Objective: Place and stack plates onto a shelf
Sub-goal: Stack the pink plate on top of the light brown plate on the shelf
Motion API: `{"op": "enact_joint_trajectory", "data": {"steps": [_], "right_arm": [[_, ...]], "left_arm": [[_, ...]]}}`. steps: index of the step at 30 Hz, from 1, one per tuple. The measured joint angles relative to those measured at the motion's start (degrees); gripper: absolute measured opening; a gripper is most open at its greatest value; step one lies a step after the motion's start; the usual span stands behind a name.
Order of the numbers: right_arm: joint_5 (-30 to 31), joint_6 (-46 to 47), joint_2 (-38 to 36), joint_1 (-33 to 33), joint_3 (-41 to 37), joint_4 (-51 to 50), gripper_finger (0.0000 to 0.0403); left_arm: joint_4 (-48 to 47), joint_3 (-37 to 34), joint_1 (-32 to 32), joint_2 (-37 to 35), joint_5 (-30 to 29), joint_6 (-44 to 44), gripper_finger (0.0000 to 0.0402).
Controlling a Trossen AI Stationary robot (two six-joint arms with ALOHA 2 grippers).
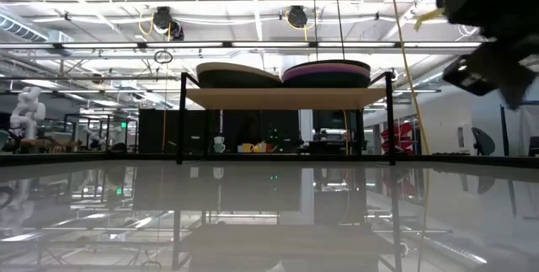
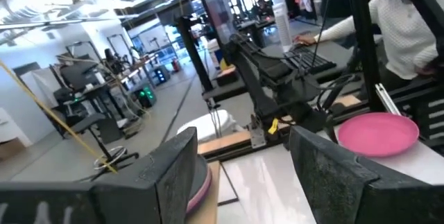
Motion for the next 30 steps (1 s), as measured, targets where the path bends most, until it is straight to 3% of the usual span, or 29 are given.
{"op": "enact_joint_trajectory", "data": {"steps": [7, 15, 23, 30], "right_arm": [[0.81, 5.52, 0.90, 6.42, 0.00, 0.21, 0.0121], [2.86, 12.15, 5.83, 13.09, 0.00, 0.27, 0.0091], [2.88, 14.04, 9.90, 14.44, 0.00, 0.41, 0.0082], [0.67, 14.76, 12.11, 14.42, 0.00, 1.15, 0.0082]], "left_arm": [[5.37, -4.58, -0.57, -0.24, 0.18, -0.65, 0.0234], [14.42, -15.23, -0.55, -9.40, 1.78, -3.72, 0.0234], [17.43, -24.45, -0.55, -18.38, 1.87, -7.65, 0.0234], [17.01, -26.19, -0.55, -20.42, 1.87, -8.59, 0.0234]]}}
